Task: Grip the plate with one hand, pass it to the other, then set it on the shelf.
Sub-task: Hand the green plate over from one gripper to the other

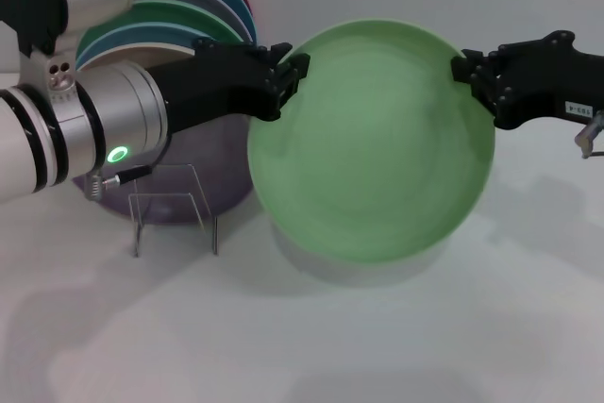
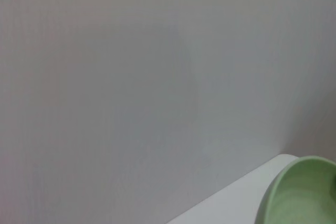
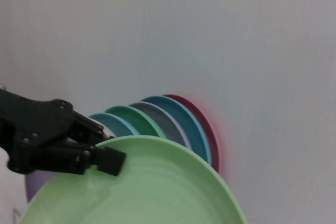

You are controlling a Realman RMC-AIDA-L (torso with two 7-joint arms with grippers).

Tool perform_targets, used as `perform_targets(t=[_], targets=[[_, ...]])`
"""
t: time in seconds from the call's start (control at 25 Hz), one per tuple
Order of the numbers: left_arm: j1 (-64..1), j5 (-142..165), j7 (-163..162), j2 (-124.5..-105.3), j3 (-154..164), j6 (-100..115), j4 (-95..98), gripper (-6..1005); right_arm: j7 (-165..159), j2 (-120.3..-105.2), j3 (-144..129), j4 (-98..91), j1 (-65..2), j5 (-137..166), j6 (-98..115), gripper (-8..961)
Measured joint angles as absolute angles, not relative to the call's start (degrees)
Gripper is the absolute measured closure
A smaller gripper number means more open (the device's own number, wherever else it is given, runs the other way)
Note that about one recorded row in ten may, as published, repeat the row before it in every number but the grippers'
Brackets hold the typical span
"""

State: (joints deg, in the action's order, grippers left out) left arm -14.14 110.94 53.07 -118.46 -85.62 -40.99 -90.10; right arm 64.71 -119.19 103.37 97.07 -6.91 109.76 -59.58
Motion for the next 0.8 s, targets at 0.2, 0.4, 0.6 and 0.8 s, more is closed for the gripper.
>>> perform_targets(t=[0.2,0.4,0.6,0.8], targets=[[-14.29,107.71,58.26,-118.46,-84.44,-40.05,-90.10,921,64.76,-119.08,103.86,94.95,-7.55,107.33,-61.18,911],[-14.10,105.56,60.32,-118.46,-84.40,-39.52,-90.10,922,65.42,-119.12,104.81,92.43,-7.42,104.00,-61.19,854],[-13.03,104.81,63.54,-118.40,-84.40,-37.55,-90.87,924,70.88,-119.27,110.10,87.16,-4.78,90.89,-62.28,739],[-12.50,102.58,68.30,-118.46,-84.09,-35.60,-90.91,926,82.49,-119.24,122.36,71.26,-3.16,66.85,-73.16,460]])
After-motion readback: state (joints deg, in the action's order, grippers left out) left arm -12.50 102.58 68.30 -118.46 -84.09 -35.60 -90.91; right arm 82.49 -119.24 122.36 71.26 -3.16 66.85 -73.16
